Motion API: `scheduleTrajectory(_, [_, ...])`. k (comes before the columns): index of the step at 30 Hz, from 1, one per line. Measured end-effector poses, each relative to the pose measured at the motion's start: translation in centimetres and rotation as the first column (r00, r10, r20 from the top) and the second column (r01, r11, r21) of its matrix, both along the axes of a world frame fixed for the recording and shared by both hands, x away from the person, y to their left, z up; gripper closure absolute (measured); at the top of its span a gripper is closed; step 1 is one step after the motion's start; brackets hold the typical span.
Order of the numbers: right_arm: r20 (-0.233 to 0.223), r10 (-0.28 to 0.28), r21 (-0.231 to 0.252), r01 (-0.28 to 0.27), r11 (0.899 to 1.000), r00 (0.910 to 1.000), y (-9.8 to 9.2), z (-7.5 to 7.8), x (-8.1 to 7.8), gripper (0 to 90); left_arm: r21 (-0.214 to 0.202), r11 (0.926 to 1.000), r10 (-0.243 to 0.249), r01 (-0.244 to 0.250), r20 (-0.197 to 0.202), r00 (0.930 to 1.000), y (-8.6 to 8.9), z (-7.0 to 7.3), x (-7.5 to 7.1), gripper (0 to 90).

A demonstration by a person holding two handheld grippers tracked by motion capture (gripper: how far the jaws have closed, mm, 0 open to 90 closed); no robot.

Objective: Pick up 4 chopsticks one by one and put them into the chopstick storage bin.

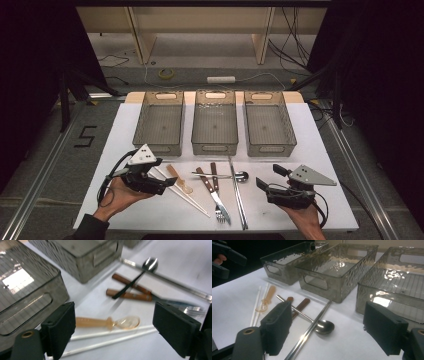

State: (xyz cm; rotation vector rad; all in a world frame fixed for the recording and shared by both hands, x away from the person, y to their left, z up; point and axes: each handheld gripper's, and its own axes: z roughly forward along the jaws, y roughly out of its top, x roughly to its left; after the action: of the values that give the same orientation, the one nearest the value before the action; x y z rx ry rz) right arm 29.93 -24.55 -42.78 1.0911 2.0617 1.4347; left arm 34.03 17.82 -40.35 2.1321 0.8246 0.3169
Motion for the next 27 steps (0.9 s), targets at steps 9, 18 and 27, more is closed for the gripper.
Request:
scheduleTrajectory(9, [-0.016, 0.014, -0.017, -0.014, 1.000, 0.9998, 0.2, -0.2, 0.2, 24.4, 0.160, 0.9831, -0.072, 0.090, -0.115, 0.9908, -0.7, -1.8, 1.9, 21.4])
scheduleTrajectory(18, [-0.026, 0.020, -0.021, -0.021, 1.000, 0.9995, 0.3, -0.3, 0.1, 24.4, 0.275, 0.9422, -0.143, 0.191, -0.186, 0.9721, -1.6, -3.5, 3.0, 25.6])
scheduleTrajectory(27, [-0.039, 0.026, -0.030, -0.027, 0.999, 0.9989, 0.4, -0.4, 0.3, 24.5, 0.326, 0.9049, -0.200, 0.274, -0.242, 0.9493, -2.1, -4.6, 4.1, 33.5])
